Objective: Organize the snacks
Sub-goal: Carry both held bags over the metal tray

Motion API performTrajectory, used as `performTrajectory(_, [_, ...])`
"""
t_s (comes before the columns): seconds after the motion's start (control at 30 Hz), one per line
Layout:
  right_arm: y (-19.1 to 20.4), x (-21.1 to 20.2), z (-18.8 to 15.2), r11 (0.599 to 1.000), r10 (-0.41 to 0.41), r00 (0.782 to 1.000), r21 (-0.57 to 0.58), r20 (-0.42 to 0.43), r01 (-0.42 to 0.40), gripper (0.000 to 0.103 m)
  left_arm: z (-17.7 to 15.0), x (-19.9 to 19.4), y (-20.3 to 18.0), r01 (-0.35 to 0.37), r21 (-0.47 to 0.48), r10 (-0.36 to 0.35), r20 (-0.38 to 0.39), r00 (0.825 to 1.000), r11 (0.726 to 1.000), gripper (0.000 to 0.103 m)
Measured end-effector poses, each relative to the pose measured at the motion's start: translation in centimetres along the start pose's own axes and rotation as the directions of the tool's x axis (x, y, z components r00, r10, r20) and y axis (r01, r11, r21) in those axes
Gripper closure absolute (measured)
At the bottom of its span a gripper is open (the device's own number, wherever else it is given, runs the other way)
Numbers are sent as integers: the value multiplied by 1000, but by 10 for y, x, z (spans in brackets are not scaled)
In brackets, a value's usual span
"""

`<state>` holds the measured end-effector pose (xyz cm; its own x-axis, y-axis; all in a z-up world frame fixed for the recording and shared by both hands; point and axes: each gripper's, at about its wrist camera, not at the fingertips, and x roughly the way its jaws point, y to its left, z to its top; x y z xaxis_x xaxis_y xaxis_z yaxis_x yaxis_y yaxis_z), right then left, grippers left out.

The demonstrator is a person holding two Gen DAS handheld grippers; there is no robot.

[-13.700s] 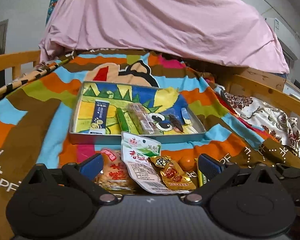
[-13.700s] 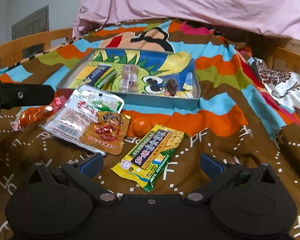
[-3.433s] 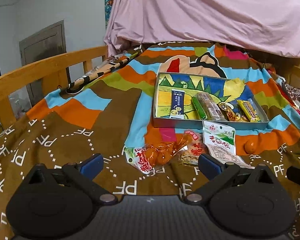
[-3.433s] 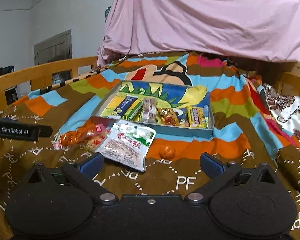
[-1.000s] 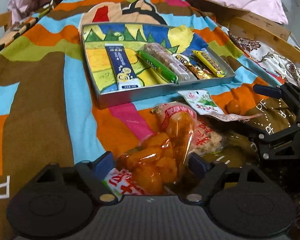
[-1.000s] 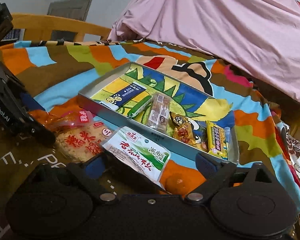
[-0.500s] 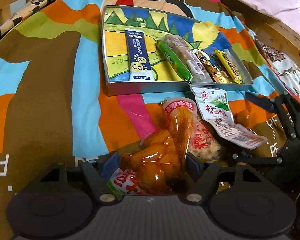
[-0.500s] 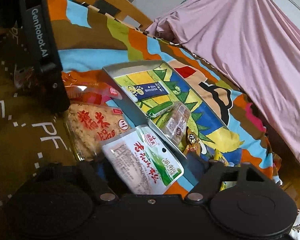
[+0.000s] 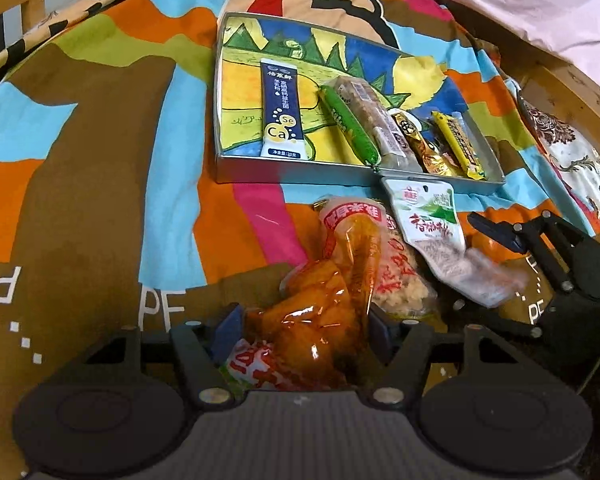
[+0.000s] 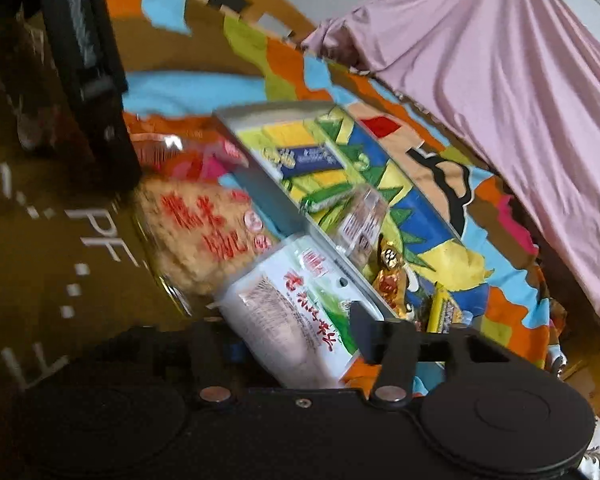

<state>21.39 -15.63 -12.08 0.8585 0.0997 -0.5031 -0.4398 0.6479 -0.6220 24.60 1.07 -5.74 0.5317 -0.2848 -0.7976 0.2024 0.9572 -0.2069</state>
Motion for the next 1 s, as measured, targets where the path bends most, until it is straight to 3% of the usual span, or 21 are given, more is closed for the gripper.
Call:
performTrajectory(0.07, [2, 2, -1, 1000, 8, 1000, -22, 5, -8, 56, 2, 3, 0, -1, -8, 1, 3, 1000, 1000, 33])
performTrajectory(0.13, [5, 2, -1, 999, 23, 1000, -42, 2, -23, 82, 2, 3, 0, -5, -20, 5, 11, 1000, 1000, 34])
performTrajectory(0.47, [19, -31, -6, 978, -34, 991, -198, 129, 59, 91, -17, -15, -1, 8, -108, 5, 120, 993, 994, 38])
performTrajectory(0.67, [20, -57, 4, 974, -40, 978, -211, 207, 85, 91, -29, -30, -1, 27, -143, -1, 179, 984, 989, 38])
performTrajectory(0.8, [13, -70, 16, 973, -63, 963, -199, 261, 117, 91, -22, -43, -1, 38, -156, -4, 213, 977, 987, 38])
performTrajectory(1.0, [-21, -72, 42, 977, -122, 941, -130, 316, 170, 91, 12, -59, -4, 38, -143, 7, 302, 953, 989, 38])
